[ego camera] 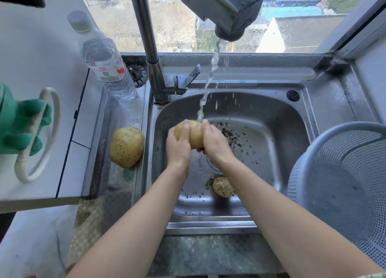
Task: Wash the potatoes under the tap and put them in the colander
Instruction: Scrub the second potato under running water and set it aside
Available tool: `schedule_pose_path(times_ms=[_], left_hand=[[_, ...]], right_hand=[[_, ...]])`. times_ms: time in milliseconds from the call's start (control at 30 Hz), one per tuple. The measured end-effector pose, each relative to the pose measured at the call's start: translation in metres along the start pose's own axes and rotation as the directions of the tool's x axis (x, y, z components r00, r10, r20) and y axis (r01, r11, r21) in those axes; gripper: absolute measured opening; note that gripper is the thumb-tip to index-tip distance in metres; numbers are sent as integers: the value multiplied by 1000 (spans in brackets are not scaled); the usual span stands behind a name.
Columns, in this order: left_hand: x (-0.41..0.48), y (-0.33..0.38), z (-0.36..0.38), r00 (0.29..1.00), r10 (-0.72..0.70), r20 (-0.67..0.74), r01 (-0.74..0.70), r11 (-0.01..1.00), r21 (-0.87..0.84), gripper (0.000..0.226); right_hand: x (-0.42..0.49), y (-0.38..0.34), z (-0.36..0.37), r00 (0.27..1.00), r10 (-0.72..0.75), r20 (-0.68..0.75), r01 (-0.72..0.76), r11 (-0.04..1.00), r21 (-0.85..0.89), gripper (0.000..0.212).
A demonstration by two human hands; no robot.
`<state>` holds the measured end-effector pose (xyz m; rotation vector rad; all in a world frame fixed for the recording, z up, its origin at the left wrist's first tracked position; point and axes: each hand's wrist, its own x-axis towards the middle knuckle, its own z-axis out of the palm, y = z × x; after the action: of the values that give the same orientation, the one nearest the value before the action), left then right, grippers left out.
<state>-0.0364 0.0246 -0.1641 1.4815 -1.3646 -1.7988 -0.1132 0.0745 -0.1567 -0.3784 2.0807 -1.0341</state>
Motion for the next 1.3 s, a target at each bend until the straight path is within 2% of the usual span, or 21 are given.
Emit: schedule_pose_path(times_ms=[67, 133, 200, 267, 333, 433, 500, 533, 567, 633, 700, 767, 833, 900, 967, 1033, 1100, 1167, 1200, 1300], left_hand=[[7, -1, -3, 988, -134, -79, 130, 990, -54, 46], [9, 2, -3, 954, -289, -83, 277, 952, -126, 45], [9, 4, -3, 890, -456, 1, 451, 880, -148, 38], [6, 5, -4, 852, -516, 89, 524, 839, -146, 32], [4, 5, -5, 854, -506, 118, 515, 856, -55, 31], [1, 2, -2, 892, -436, 119, 429, 899, 83, 43], [-4, 2, 3, 950, -217, 226, 202, 975, 91, 45], [-5, 0, 5, 953, -102, 286, 87, 994, 65, 43], [-7, -1, 6, 950, -37, 311, 30, 999, 26, 41], [-9, 3, 6, 968, -61, 245, 63, 998, -3, 46], [-6, 2, 3, 976, -184, 119, 182, 983, 25, 63], [-3, 2, 0, 945, -308, 110, 300, 950, 87, 76], [-4, 5, 1, 935, -306, 178, 281, 948, 149, 77], [-3, 1, 5, 942, -209, 264, 147, 960, 237, 68], [0, -5, 9, 952, -132, 276, 52, 959, 280, 61], [2, -8, 9, 971, -117, 209, 62, 966, 251, 62], [5, -7, 3, 980, -169, 105, 147, 971, 190, 63], [6, -8, -2, 965, -258, 46, 247, 955, 161, 67], [7, -12, -3, 960, -277, 40, 266, 947, 178, 69], [8, -22, -2, 960, -281, 16, 265, 923, 279, 79]], right_hand=[[-1, 1, 2, 995, -87, 42, 90, 993, -71, 52], [-6, 0, 4, 975, -189, 116, 172, 975, 140, 42], [-10, -1, 6, 943, -307, 132, 246, 906, 344, 34], [-9, -1, 7, 923, -374, 90, 316, 871, 378, 22], [-7, -9, 8, 954, -300, 31, 267, 887, 377, 6], [3, -18, 12, 997, -2, -80, 36, 903, 428, 30], [6, -19, 14, 981, 166, -102, -97, 868, 488, 41], [5, -18, 15, 976, 189, -108, -109, 854, 508, 44], [3, -16, 16, 980, 155, -124, -76, 870, 487, 45], [-1, -9, 21, 988, -27, -153, 79, 935, 347, 36], [-2, -3, 21, 960, -256, -115, 271, 951, 148, 20], [5, 3, 18, 940, -333, -73, 336, 942, 26, 27], [11, 3, 13, 968, -230, -101, 240, 965, 105, 30], [16, 3, 11, 988, -28, -154, 68, 964, 258, 37], [20, 5, 13, 975, 74, -211, -4, 949, 314, 44], [19, 9, 17, 983, 16, -181, 39, 954, 296, 35], [17, 14, 18, 991, -109, -72, 125, 950, 285, 23], [17, 16, 17, 988, -145, 43, 125, 943, 309, 30], [18, 16, 17, 992, -99, 84, 66, 940, 333, 31], [24, 14, 17, 974, 171, 151, -221, 872, 437, 29]])
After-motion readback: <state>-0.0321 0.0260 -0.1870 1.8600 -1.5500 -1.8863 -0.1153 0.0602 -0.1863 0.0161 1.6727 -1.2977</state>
